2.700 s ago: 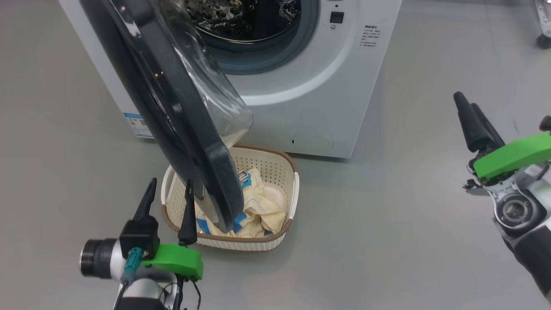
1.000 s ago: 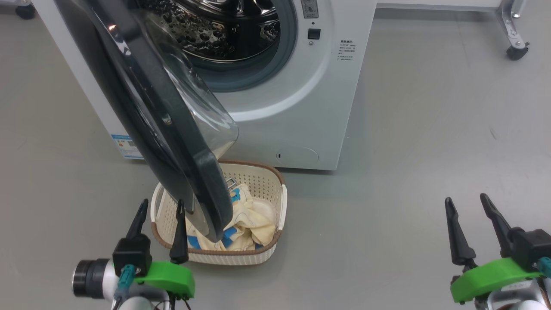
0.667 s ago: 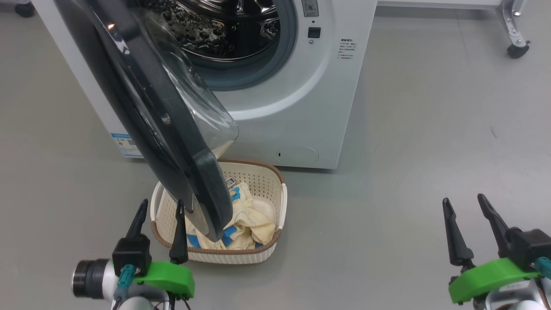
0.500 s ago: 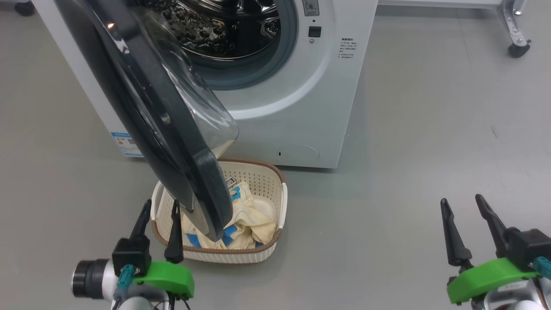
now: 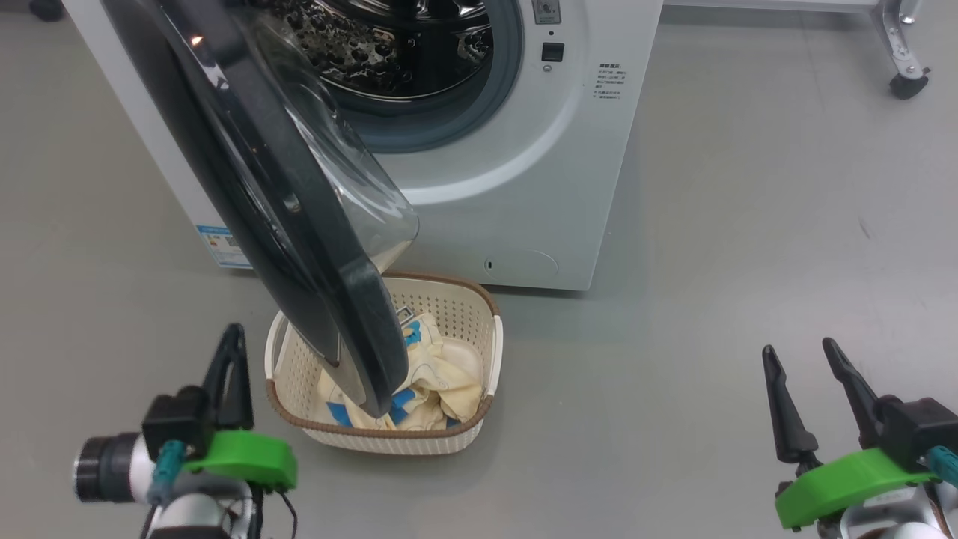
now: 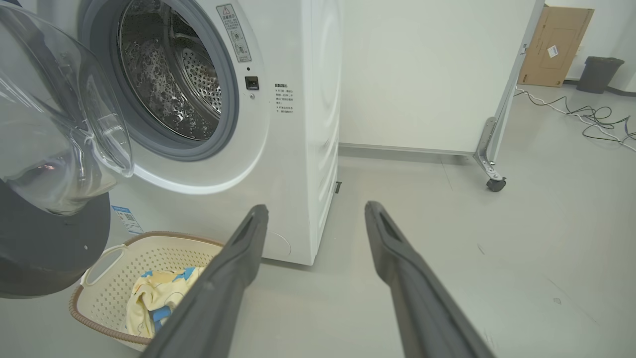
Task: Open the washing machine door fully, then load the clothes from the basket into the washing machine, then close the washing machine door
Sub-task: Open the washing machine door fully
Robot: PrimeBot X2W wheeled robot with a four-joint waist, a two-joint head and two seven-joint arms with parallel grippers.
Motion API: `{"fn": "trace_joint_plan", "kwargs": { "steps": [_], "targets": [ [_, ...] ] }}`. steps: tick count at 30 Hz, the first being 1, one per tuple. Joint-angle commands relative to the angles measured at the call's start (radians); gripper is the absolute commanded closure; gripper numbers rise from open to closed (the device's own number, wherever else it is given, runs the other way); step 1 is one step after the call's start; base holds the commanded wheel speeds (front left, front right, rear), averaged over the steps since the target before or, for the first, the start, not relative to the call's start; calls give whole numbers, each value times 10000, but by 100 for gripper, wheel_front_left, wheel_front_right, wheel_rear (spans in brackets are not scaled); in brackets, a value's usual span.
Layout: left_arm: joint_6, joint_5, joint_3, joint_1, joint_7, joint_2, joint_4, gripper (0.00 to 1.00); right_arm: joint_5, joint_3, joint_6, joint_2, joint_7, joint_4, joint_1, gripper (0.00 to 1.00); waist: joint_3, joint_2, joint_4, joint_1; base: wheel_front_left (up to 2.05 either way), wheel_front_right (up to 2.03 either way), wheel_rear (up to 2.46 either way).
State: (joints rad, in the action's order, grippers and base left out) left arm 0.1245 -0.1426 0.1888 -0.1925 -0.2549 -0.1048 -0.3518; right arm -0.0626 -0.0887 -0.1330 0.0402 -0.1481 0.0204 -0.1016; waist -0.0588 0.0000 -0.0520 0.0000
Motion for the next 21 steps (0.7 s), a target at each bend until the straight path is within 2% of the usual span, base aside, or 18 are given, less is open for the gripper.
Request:
{"fn": "trace_joint_plan", "kwargs": {
  "steps": [1, 6, 11, 14, 16, 21],
  "targets": [
    [103, -99, -601, -824, -69, -414, 526, 100, -108, 216, 23, 101, -3, -337, 175, 0, -4, 0, -19, 0, 0, 0, 0],
    [461, -72, -1142, -1400, 80, -932, 1576, 100, -129, 253, 23, 101, 17, -288, 214, 0, 0, 0, -20, 0, 0, 0, 0],
    [676, 137, -1157, -1742, 604, -1152, 3716, 100, -138, 241, 23, 101, 14, -206, 184, 0, 25, 0, -11, 0, 0, 0, 0],
    [670, 378, -787, -1831, 1102, -1132, 5123, 100, -104, 223, 23, 101, 14, -158, 180, 0, 42, 0, 2, 0, 0, 0, 0],
    [648, 456, -597, -1833, 1292, -1084, 5541, 100, -96, 228, 23, 101, 17, -145, 182, 0, 51, 0, 15, 0, 0, 0, 0],
    [316, 525, 704, -1785, 2130, -574, 7066, 100, -82, 299, 23, 101, 51, -119, 199, 0, 96, 0, 94, 0, 0, 0, 0]
  ]
}}
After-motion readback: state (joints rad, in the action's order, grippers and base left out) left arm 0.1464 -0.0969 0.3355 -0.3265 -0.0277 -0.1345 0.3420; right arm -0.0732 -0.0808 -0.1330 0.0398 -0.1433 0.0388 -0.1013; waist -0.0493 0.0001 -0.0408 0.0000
